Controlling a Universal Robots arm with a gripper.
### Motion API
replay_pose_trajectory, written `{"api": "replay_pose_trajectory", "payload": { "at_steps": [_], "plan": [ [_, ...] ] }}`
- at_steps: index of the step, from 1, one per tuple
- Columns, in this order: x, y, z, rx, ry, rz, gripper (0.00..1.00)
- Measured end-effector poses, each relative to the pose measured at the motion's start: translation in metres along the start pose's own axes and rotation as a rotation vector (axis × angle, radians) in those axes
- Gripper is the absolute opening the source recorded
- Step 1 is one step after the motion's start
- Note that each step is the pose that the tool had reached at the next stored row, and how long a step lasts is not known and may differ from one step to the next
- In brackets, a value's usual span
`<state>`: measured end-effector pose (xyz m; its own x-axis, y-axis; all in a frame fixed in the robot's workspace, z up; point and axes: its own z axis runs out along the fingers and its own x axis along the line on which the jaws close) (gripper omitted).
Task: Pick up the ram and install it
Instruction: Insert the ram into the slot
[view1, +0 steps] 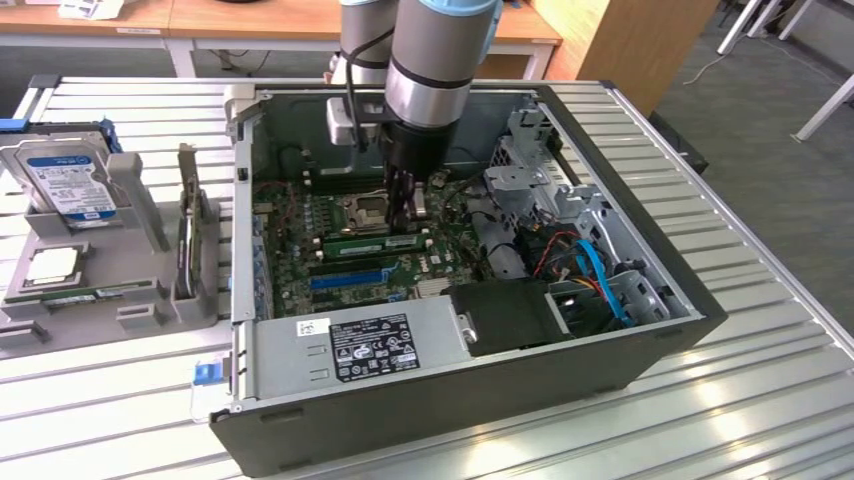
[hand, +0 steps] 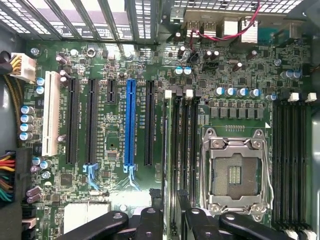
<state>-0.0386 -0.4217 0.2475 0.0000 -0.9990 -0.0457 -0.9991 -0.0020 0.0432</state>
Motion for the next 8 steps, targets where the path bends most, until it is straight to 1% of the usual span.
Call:
{"api": "replay_pose_trajectory", "payload": {
  "at_steps": [8],
  "plan": [
    [-0.0002,0.0000,-0.0044,0.0000,-0.0001,0.000,0.25]
  ]
}}
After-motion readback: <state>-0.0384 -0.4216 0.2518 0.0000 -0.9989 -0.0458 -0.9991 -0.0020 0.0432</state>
